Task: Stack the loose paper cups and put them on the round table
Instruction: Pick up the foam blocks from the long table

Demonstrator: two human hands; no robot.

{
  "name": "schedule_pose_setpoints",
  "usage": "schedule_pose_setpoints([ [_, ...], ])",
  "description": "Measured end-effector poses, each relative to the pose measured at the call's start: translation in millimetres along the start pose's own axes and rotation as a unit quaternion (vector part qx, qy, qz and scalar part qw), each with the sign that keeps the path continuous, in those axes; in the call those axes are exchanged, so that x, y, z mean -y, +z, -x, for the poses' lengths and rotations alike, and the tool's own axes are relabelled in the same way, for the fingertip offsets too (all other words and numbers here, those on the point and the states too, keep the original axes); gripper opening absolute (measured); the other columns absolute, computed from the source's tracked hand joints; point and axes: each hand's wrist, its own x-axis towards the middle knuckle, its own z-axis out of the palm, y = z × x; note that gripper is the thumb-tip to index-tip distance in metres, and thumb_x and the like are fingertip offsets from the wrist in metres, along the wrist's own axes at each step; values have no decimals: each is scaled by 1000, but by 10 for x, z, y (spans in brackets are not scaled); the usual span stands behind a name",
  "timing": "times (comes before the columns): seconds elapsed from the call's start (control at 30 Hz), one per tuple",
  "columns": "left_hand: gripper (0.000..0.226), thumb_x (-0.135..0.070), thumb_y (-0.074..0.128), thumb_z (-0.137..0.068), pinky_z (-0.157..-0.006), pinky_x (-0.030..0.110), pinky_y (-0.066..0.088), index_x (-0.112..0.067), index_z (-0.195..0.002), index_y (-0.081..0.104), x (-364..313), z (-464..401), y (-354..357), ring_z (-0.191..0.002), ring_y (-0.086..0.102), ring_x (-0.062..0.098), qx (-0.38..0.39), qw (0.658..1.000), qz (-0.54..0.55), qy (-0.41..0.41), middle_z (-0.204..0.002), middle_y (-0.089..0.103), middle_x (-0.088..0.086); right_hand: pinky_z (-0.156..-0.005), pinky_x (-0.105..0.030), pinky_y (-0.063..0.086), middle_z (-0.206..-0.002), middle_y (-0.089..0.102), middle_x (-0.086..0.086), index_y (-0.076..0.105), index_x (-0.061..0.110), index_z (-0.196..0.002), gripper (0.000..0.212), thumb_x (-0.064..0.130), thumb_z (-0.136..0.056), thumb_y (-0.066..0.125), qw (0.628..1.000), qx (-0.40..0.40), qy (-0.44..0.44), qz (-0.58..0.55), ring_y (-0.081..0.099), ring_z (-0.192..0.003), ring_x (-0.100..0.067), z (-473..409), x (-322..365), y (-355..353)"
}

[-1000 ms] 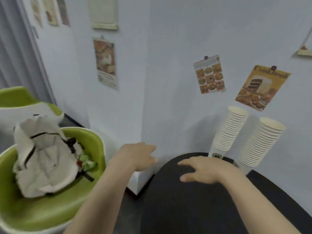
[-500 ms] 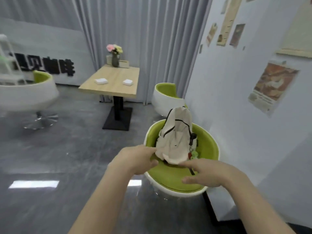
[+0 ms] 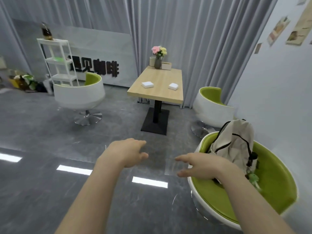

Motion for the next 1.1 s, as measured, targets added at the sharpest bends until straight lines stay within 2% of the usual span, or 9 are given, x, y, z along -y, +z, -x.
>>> schedule_pose_setpoints([
  [0.3, 60, -54, 37, -98, -104, 36, 33, -36, -152, 18, 501, -1334, -144, -140, 31, 17, 22, 999, 15, 28, -155, 30, -3, -108, -34, 36, -148, 41, 10, 28, 43, -145, 66, 62, -87, 52, 998, 34, 42, -43, 44, -131, -13, -1214, -341, -455],
  [0.67, 59, -53, 37, -99, -104, 37, 35, -35, -152, 18, 684, -3518, -774, -140, 32, 17, 28, 998, 61, -12, -155, 30, -2, -106, -34, 37, -147, 42, 8, 31, 44, -144, 64, 61, -86, 54, 997, 25, 36, -59, 44, -131, -13, -3135, -1358, -1681],
  [0.87, 60, -55, 38, -97, -105, 38, 35, -36, -151, 19, 918, -4546, -1067, -139, 33, 18, 37, 996, 70, -42, -154, 31, -1, -105, -37, 40, -146, 43, 9, 30, 45, -143, 64, 62, -86, 54, 998, 35, 16, -46, 51, -124, -14, -4191, -1620, -2269],
  [1.1, 61, -53, 42, -97, -107, 36, 33, -35, -151, 20, 1419, -5878, -1364, -142, 30, 16, 64, 993, 87, -37, -155, 30, -4, -108, -36, 36, -148, 40, 10, 30, 45, -144, 63, 60, -87, 54, 997, 51, 15, -59, 43, -131, -13, -5509, -1822, -2826],
])
